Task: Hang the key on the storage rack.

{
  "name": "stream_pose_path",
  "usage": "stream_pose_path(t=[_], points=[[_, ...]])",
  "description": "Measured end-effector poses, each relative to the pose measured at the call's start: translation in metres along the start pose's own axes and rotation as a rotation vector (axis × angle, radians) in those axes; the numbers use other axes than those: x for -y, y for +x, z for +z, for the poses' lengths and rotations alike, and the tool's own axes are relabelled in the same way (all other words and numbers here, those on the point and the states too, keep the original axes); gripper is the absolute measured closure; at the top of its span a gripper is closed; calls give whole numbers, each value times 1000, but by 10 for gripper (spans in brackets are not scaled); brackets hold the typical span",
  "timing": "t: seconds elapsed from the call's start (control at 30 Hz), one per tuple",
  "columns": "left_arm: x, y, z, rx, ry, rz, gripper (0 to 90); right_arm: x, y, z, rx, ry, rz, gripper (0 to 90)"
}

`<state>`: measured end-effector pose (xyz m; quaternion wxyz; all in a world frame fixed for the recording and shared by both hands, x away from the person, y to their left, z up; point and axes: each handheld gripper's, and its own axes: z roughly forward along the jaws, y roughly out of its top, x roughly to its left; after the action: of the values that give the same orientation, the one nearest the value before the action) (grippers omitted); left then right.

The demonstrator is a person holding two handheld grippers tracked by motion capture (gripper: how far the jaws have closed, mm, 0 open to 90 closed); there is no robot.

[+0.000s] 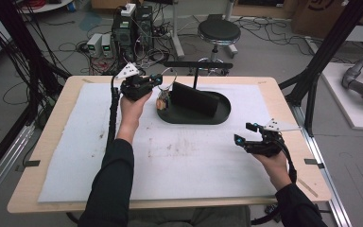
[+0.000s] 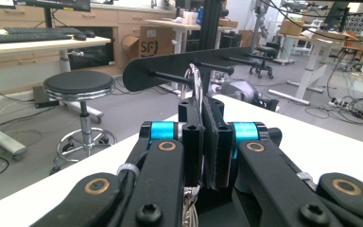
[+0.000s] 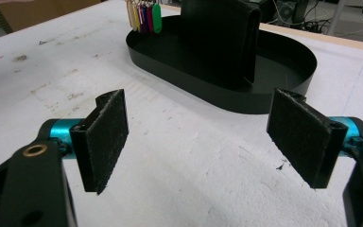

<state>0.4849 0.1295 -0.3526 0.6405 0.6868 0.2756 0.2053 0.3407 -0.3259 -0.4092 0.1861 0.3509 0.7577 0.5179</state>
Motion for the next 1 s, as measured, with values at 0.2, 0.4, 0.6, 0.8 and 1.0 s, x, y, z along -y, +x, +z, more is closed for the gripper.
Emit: stream_pose_path(t=[0.2, 0.4, 0.6, 0.8, 1.0], points=[[3, 0, 3, -7, 4, -9, 863, 1, -1, -2, 5, 0, 5, 218], [6, 1, 6, -35, -4, -25, 861, 2, -1, -3, 6, -6, 3, 234], [6, 3, 4, -87, -8, -51, 770, 3, -1, -3, 7, -5, 3, 234], [5, 0, -6, -144, 4, -38, 623, 3, -2, -4, 8, -7, 4, 234], [3, -9, -24, -175, 39, -17, 409, 4, -3, -3, 12, -6, 6, 234]])
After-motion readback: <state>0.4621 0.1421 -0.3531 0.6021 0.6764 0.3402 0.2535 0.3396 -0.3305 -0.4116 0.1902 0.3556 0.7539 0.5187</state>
